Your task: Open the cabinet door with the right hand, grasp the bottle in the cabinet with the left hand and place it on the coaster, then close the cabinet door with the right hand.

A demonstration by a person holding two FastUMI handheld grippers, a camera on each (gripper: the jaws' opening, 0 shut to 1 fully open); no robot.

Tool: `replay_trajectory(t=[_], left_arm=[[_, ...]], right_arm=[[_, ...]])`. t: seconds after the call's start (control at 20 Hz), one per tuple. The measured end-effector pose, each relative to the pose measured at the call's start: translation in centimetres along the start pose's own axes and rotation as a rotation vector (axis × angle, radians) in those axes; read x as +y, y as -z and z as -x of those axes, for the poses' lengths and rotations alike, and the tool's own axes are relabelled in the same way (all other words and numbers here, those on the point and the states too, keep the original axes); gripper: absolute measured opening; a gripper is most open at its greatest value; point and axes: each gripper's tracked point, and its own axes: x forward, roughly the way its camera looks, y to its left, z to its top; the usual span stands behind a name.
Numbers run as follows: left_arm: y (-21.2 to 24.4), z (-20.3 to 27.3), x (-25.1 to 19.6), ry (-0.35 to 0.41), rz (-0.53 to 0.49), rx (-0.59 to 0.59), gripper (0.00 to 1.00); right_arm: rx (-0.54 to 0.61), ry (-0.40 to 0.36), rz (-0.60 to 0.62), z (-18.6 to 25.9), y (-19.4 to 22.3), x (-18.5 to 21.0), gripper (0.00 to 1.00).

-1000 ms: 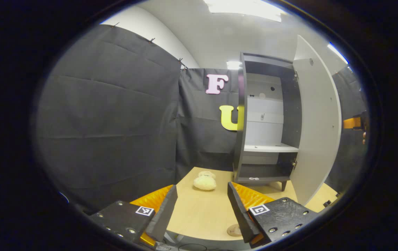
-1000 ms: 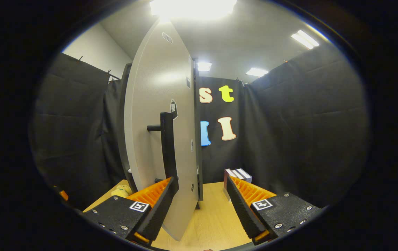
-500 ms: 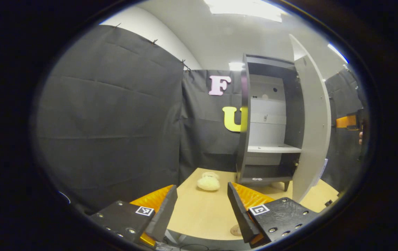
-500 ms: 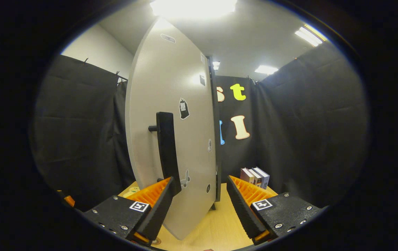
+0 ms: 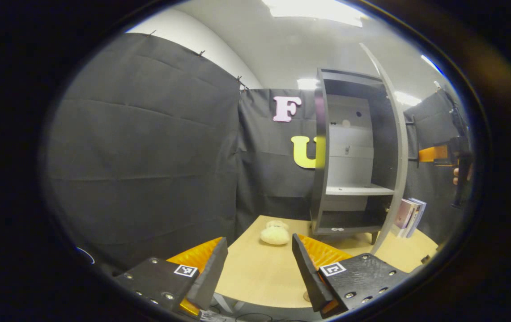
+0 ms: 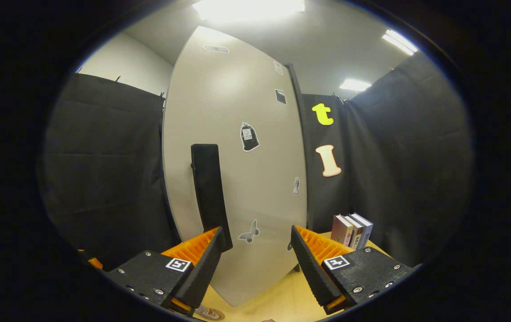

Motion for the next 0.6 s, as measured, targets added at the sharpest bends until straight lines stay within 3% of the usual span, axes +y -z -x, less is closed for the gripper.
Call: replay_trajectory(t=[0.3, 0.6], left_arm=[[-0.9, 0.2, -0.1, 0.008, -0.038, -0.027, 0.83], [-1.9, -0.6, -2.4, 0.071, -0.067, -0.051, 0.83]], right_arm=[[0.012, -0.045, 0.016, -2.0, 1.4, 1.2, 0.93], [-0.022, -0.037, 0.033, 0.4, 1.2, -1.3, 0.93]])
